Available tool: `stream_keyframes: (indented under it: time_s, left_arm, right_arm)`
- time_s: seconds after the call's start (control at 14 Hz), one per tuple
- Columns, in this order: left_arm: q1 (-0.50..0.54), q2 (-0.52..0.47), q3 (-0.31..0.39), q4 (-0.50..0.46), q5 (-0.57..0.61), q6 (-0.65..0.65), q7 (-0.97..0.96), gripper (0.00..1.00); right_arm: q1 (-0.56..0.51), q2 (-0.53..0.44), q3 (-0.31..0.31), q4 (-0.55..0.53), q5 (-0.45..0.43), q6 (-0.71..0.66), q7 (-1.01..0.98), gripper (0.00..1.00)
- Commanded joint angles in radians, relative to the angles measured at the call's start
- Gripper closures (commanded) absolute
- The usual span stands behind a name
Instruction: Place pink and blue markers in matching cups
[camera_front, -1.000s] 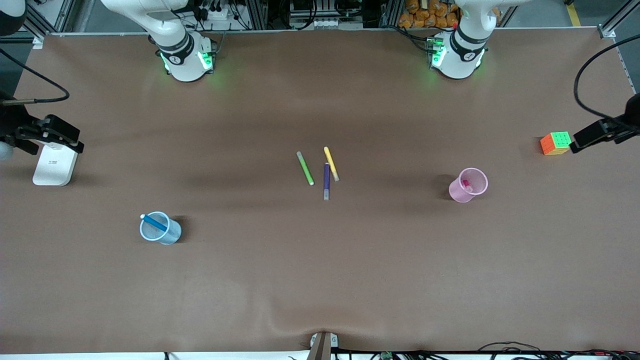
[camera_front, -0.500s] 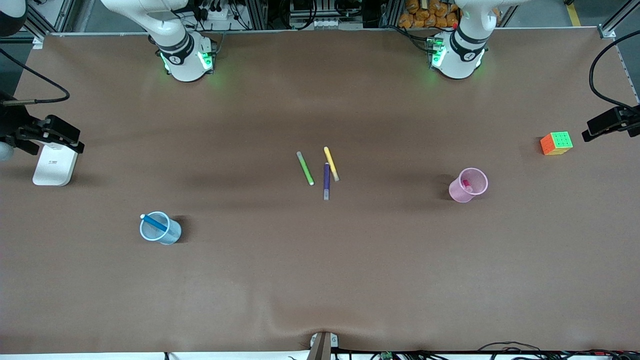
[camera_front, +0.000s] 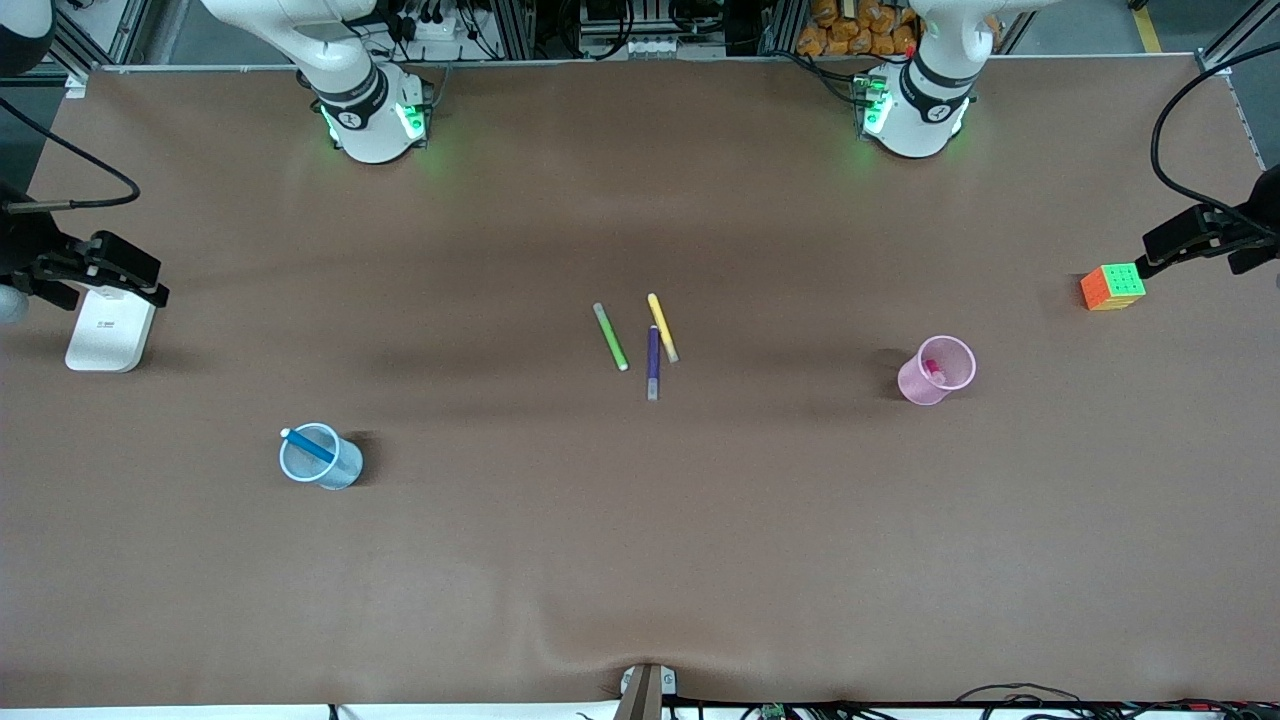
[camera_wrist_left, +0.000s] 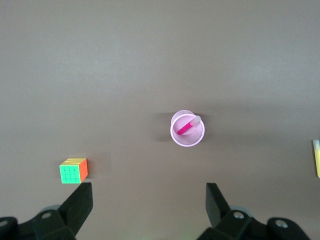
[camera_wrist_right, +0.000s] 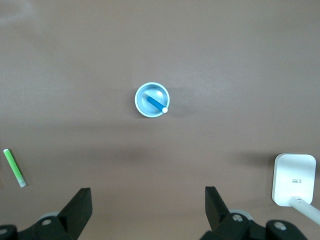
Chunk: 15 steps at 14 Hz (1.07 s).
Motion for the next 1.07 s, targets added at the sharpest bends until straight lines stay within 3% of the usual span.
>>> stream_keyframes:
  time_s: [0.0,1.0]
  left_arm:
    - [0.003,-0.010,-0.001,0.006,-0.004,-0.008,0.002,0.00]
    - [-0.006,-0.013,-0.025,0.014,0.000,0.015,-0.010,0.00]
  right_arm:
    - [-0.005,-0.023,0.005,-0.023,0.018,0.008,-0.001,0.00]
    - [0.000,-0.021,0.008,-0.015,0.018,0.011,-0.001,0.00]
